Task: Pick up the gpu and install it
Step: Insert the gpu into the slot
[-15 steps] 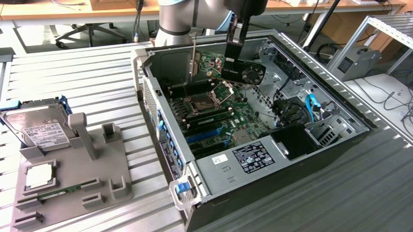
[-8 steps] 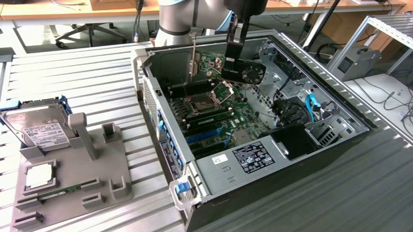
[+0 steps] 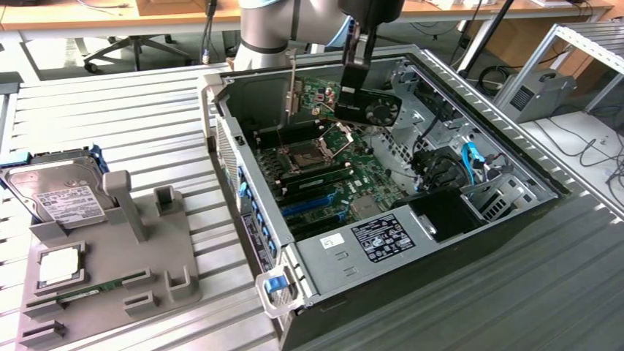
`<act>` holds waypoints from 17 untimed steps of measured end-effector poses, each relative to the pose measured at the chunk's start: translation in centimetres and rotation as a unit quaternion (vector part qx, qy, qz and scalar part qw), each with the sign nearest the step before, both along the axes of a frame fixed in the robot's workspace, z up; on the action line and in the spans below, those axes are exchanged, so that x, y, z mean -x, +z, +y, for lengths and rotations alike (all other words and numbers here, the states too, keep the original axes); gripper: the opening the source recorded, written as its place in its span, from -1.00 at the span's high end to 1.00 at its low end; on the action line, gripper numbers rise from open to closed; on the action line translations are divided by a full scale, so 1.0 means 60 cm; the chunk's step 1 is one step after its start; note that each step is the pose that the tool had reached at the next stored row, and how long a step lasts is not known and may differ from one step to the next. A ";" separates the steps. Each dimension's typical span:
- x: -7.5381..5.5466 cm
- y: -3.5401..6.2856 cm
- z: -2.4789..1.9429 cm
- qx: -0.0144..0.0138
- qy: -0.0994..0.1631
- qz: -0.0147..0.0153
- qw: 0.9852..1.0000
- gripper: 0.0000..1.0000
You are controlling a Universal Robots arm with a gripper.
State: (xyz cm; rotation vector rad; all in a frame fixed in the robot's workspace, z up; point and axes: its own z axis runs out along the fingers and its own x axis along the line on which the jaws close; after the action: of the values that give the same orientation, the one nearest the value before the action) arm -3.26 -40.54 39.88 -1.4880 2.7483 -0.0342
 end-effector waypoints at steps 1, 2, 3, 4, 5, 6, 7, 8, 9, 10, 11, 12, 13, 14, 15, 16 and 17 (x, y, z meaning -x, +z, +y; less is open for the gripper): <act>0.000 0.000 0.0001 0.000 0.001 0.000 1.000 0.47; 0.000 0.000 0.0002 0.000 0.003 0.000 1.000 0.47; 0.000 0.000 0.0004 0.000 0.004 0.000 1.000 0.47; 0.000 0.000 0.0005 0.000 0.006 0.000 1.000 0.47; 0.000 0.000 0.0007 0.000 0.008 0.000 1.000 0.47; 0.000 0.000 0.0008 0.000 0.009 0.000 1.000 0.47; 0.000 0.000 0.0009 0.000 0.011 0.000 1.000 0.47; 0.000 0.001 0.0012 0.000 0.013 0.000 1.000 0.47; 0.000 0.001 0.0015 0.000 0.016 0.000 1.000 0.47; 0.000 0.001 0.0016 0.000 0.018 0.000 1.000 0.47; 0.000 0.001 0.0017 0.000 0.020 0.000 1.000 0.47; 0.000 0.001 0.0020 0.000 0.021 0.000 1.000 0.47; 0.000 0.001 0.0021 0.000 0.023 0.000 1.000 0.47; 0.000 0.001 0.0023 0.000 0.025 0.000 1.000 0.47; 0.000 0.001 0.0024 0.000 0.027 0.000 1.000 0.47; 0.000 0.001 0.0026 0.000 0.029 -0.001 1.000 0.47; 0.000 0.001 0.0027 0.000 0.030 -0.001 1.000 0.47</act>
State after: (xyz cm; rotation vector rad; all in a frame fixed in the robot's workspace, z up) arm -3.26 -40.38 39.94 -1.5702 2.7003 -0.0342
